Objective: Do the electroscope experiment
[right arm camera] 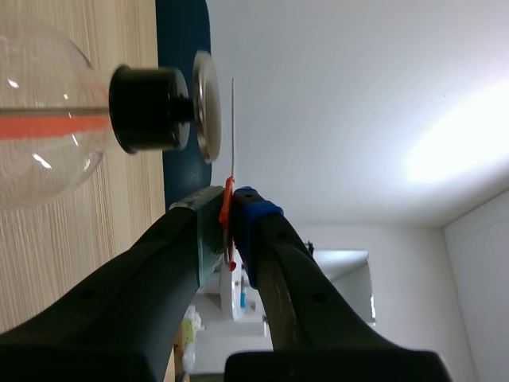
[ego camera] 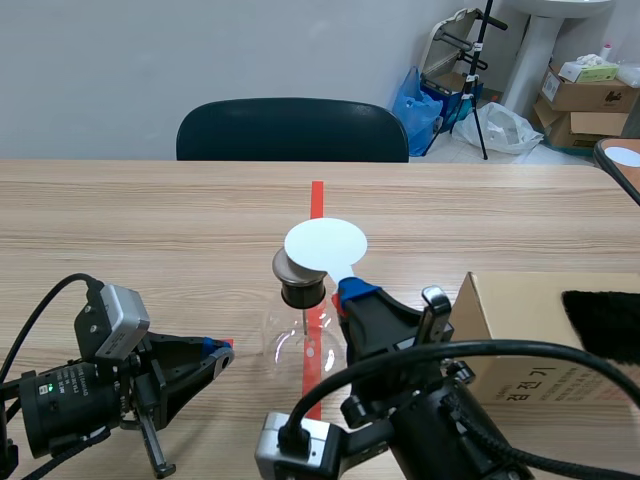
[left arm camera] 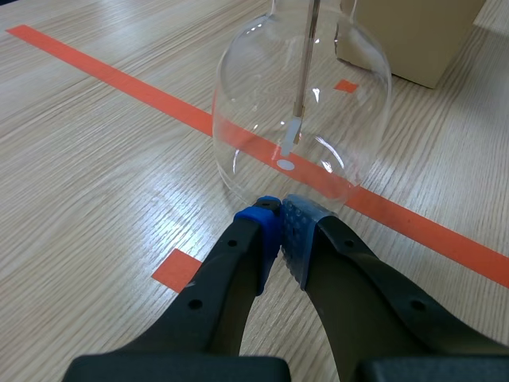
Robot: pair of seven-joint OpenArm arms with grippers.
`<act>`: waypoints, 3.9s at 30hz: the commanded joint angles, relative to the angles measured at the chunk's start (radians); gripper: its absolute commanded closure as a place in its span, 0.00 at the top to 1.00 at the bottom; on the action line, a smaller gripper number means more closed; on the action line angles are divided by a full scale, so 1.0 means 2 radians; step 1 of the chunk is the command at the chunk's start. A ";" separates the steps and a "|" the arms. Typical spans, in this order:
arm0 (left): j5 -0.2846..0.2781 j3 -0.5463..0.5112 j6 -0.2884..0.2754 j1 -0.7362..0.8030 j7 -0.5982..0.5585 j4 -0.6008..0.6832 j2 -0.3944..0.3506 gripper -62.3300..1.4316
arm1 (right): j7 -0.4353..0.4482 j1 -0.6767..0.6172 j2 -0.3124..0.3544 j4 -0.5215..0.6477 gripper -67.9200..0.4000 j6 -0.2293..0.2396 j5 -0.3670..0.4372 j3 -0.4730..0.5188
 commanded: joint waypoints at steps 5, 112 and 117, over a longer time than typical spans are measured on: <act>-0.007 -0.002 -0.001 -0.002 -0.007 0.009 0.001 0.07 | 0.037 0.002 0.005 0.014 0.03 -0.006 0.000 0.001; -0.007 -0.003 -0.001 -0.002 -0.007 0.009 0.001 0.07 | 0.032 0.002 0.005 0.014 0.03 -0.006 0.000 0.001; -0.007 -0.003 -0.001 -0.002 -0.007 0.009 0.001 0.07 | 0.032 0.002 0.005 0.014 0.03 -0.006 0.000 0.001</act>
